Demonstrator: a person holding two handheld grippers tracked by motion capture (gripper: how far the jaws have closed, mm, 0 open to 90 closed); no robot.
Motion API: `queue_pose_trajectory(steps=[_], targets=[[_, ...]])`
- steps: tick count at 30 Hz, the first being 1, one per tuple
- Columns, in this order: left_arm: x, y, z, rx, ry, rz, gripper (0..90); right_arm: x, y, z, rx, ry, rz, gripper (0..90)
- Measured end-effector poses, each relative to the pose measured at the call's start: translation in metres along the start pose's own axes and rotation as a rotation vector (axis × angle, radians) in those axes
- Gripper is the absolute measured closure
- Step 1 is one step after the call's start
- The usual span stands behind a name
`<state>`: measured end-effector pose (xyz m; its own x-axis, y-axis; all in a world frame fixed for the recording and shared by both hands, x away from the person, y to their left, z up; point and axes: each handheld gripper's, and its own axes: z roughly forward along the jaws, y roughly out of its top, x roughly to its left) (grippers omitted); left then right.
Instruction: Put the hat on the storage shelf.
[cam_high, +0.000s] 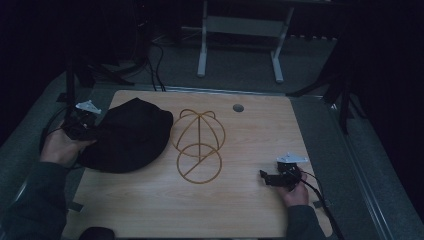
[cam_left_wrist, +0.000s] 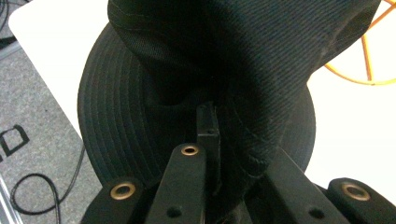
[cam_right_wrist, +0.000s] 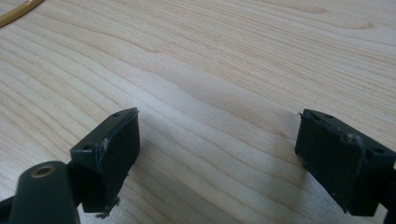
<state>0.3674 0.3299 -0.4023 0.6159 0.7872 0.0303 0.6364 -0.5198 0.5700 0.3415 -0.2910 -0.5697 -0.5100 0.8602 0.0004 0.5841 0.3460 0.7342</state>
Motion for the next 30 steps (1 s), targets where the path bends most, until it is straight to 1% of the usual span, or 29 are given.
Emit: queue_pose_trajectory(steps=[5, 17, 21, 29, 30], targets=[[0.002, 0.005, -0.004, 0.003, -0.013, 0.011, 88.2, 0.0, 0.0, 0.0, 0.0, 0.0, 0.0, 13.8], [0.009, 0.012, -0.017, -0.014, 0.004, 0.018, 88.1, 0.0, 0.0, 0.0, 0.001, 0.0, 0.001, 13.8], [0.01, 0.014, -0.022, -0.03, 0.0, 0.03, 88.1, 0.0, 0.0, 0.0, 0.001, 0.0, 0.001, 13.8], [0.01, 0.02, -0.027, -0.041, -0.001, 0.042, 88.1, 0.0, 0.0, 0.0, 0.001, 0.0, 0.001, 13.8], [0.011, 0.022, -0.029, -0.045, 0.003, 0.046, 88.1, 0.0, 0.0, 0.0, 0.001, 0.0, 0.001, 13.8]])
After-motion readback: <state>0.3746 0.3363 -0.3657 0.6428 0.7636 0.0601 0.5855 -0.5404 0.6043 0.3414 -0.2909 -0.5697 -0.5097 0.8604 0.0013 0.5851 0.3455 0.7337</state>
